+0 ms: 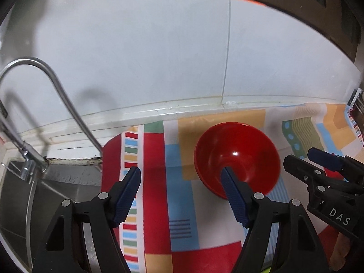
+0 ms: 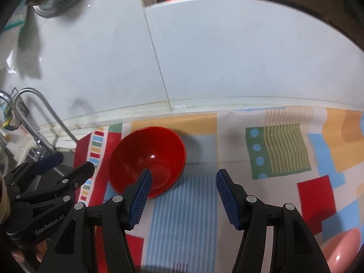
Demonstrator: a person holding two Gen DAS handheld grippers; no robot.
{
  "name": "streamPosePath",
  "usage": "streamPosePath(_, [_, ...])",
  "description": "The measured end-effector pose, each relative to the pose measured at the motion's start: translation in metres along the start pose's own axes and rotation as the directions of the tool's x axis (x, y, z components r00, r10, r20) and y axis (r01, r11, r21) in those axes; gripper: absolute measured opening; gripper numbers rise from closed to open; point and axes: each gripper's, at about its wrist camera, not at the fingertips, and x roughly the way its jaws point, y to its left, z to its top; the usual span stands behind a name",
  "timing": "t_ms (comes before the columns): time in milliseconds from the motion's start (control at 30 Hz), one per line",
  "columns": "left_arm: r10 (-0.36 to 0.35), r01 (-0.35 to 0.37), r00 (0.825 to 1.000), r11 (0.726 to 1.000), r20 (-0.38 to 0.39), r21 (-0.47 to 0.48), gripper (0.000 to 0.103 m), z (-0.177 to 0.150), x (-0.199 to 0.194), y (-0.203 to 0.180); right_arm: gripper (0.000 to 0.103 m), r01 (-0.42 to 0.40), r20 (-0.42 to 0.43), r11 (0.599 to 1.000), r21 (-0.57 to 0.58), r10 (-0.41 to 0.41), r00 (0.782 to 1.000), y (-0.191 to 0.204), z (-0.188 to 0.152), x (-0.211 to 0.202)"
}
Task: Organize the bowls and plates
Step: 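Close both grippers on the rim of the red bowl, then lift the red bowl with both grippers and lower it into the pink bowl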
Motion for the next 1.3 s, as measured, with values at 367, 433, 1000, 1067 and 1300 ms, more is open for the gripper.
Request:
streamPosePath(367, [-0.038, 0.037, 0.996, 0.999, -0.080, -0.010, 0.055, 0.002, 0.048, -0.002, 0.043, 0.001, -0.073, 0.999, 0.044, 0.002, 0.997, -0.001, 0.001, 0.045])
streamPosePath(433, [-0.052, 0.050, 0.994, 0.999, -0.097, -0.017, 0.049, 0.002, 0.055, -0.004, 0.040, 0.001, -0.081, 0.999, 0.042, 0.003, 0.997, 0.000, 0.000, 0.049])
streamPosePath(1000, [-0.140, 0.133, 0.982, 0.989, -0.130, -0.059, 0.015, 0.008, 0.072, -0.013, 0.015, 0.000, -0.096, 1.000, 0.009, 0.000, 0.995, 0.012, -0.001, 0.062])
streamPosePath(1067, [-0.144, 0.136, 0.981, 0.988, -0.132, -0.069, 0.015, 0.007, 0.071, -0.014, 0.015, 0.000, -0.098, 1.000, 0.020, 0.002, 0.995, 0.011, -0.001, 0.062])
streamPosePath(1300, [-0.156, 0.144, 0.979, 0.985, -0.132, -0.091, 0.014, 0.004, 0.060, -0.017, 0.014, -0.006, -0.099, 0.999, 0.052, 0.011, 0.995, 0.006, -0.003, 0.053])
